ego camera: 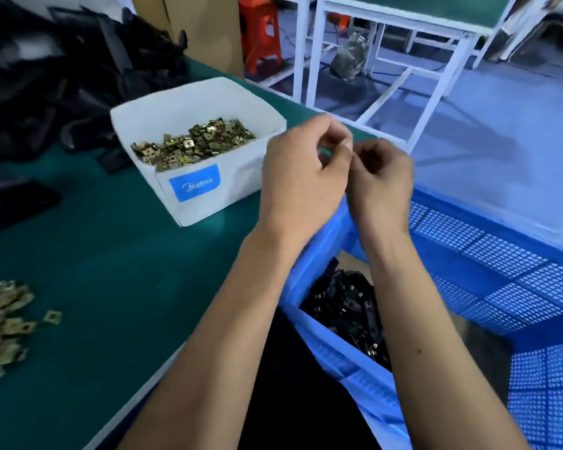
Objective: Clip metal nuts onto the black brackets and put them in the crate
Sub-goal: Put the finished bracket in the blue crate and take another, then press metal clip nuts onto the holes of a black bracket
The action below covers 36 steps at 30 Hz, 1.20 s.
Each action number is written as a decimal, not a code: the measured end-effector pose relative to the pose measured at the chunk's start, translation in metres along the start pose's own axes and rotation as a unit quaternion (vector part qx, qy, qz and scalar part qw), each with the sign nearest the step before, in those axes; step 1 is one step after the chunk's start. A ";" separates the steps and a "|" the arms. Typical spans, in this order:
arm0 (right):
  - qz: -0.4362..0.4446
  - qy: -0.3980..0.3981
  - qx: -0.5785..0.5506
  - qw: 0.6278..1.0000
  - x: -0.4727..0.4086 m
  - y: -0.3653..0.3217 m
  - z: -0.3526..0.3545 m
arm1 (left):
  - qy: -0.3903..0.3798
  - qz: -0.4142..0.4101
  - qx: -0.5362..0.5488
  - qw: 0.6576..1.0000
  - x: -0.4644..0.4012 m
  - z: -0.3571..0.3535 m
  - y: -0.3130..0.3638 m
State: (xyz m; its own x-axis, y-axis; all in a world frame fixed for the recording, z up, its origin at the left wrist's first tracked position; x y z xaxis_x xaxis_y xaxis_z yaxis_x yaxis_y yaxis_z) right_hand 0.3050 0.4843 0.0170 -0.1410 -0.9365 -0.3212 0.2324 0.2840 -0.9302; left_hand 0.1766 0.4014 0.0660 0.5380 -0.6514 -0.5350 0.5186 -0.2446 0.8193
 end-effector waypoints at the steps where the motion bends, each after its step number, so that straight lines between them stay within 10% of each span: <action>1: 0.038 -0.019 -0.020 0.999 0.011 -0.028 -0.016 | 0.031 -0.005 0.009 0.999 -0.006 0.027 0.004; 8: 0.207 -0.246 -0.014 0.947 0.162 -0.147 -0.166 | 0.251 0.042 -0.141 0.957 0.011 0.244 -0.030; 16: 0.328 -0.526 0.071 0.781 0.371 -0.200 -0.298 | 0.379 0.169 -0.291 0.862 0.107 0.465 -0.093; 21: 0.413 -0.606 0.093 0.674 0.482 -0.209 -0.368 | 0.518 0.243 -0.340 0.746 0.174 0.562 -0.115; 25: 0.436 -0.586 0.176 0.660 0.515 -0.208 -0.417 | 0.636 0.272 -0.212 0.690 0.203 0.593 -0.129; 32: 0.413 -0.561 0.019 0.718 0.504 -0.235 -0.387 | 0.597 0.296 -0.027 0.745 0.193 0.598 -0.154; 36: 0.514 -0.609 -0.034 0.603 0.505 -0.237 -0.335 | 0.506 0.278 -0.017 0.816 0.176 0.590 -0.155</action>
State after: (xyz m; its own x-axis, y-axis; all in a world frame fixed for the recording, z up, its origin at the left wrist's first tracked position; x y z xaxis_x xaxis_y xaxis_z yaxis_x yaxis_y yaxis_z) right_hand -0.1441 0.0129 0.0159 0.8651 0.2967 -0.4044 -0.4513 0.8123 -0.3694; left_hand -0.2009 -0.0988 -0.0338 0.9611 0.2761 0.0071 0.0159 -0.0809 0.9966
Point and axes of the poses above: each hand's wrist, its own x-axis away from the middle knuckle, its own z-axis out of the back of the hand, y = z × x, the point moved 9 cm from there along -x, towards the middle knuckle, and after that the axes turned 9 degrees about y, right-handed, at the moved point
